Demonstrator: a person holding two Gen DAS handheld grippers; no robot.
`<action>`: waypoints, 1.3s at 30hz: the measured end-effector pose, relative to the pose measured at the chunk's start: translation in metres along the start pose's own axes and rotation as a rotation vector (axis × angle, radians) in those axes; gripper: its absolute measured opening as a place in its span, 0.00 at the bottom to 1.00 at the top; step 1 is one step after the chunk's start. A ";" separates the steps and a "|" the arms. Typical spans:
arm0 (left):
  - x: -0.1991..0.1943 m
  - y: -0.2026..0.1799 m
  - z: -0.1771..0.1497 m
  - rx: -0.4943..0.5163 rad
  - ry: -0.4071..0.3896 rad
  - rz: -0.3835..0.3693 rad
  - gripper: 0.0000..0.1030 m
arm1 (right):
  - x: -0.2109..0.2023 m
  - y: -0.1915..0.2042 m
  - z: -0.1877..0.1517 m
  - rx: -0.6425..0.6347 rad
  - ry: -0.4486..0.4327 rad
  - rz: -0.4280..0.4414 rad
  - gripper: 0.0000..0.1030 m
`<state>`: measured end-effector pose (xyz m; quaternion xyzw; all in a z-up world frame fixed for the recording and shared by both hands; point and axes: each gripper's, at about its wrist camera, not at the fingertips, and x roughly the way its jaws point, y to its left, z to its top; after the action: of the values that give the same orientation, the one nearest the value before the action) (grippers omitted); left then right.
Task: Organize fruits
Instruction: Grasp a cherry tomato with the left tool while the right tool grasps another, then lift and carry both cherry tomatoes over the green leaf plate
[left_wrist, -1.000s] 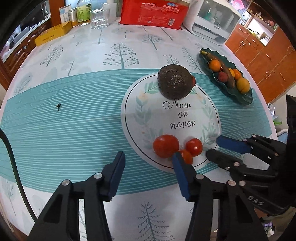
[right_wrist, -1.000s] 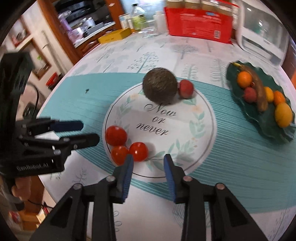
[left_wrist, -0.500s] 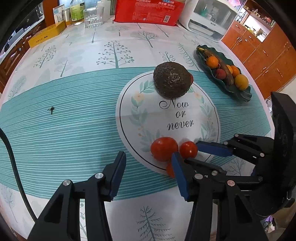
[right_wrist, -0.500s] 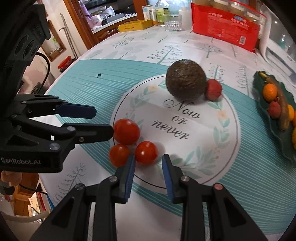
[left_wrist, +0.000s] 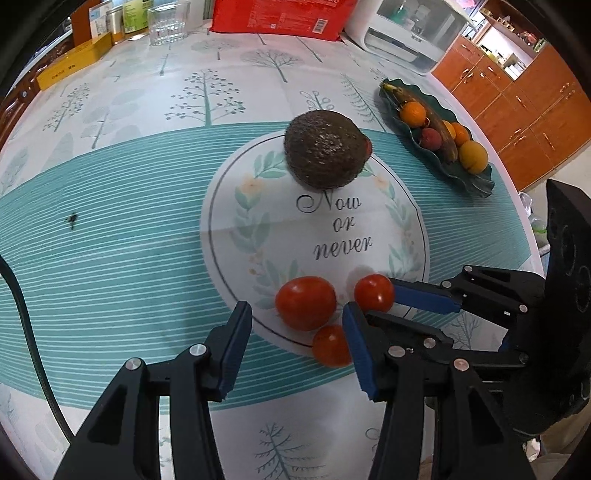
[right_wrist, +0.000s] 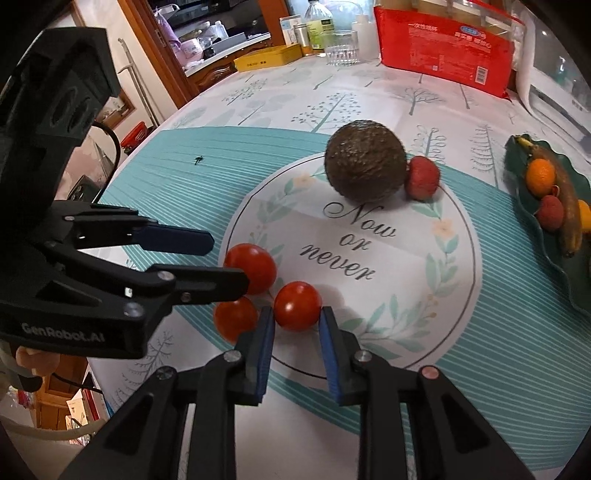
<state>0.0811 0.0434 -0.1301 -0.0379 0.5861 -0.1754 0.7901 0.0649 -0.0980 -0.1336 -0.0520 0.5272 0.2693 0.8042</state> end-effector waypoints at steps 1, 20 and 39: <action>0.002 -0.002 0.001 0.002 0.002 -0.002 0.44 | -0.001 -0.001 0.000 0.003 0.000 -0.002 0.24; 0.019 -0.012 0.009 -0.009 0.008 -0.002 0.31 | -0.015 -0.013 -0.009 0.072 -0.029 -0.034 0.23; -0.059 -0.087 0.040 0.142 -0.137 -0.004 0.31 | -0.101 -0.034 -0.017 0.151 -0.165 -0.106 0.23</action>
<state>0.0835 -0.0245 -0.0410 0.0052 0.5166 -0.2151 0.8287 0.0379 -0.1713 -0.0596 0.0033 0.4746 0.1892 0.8596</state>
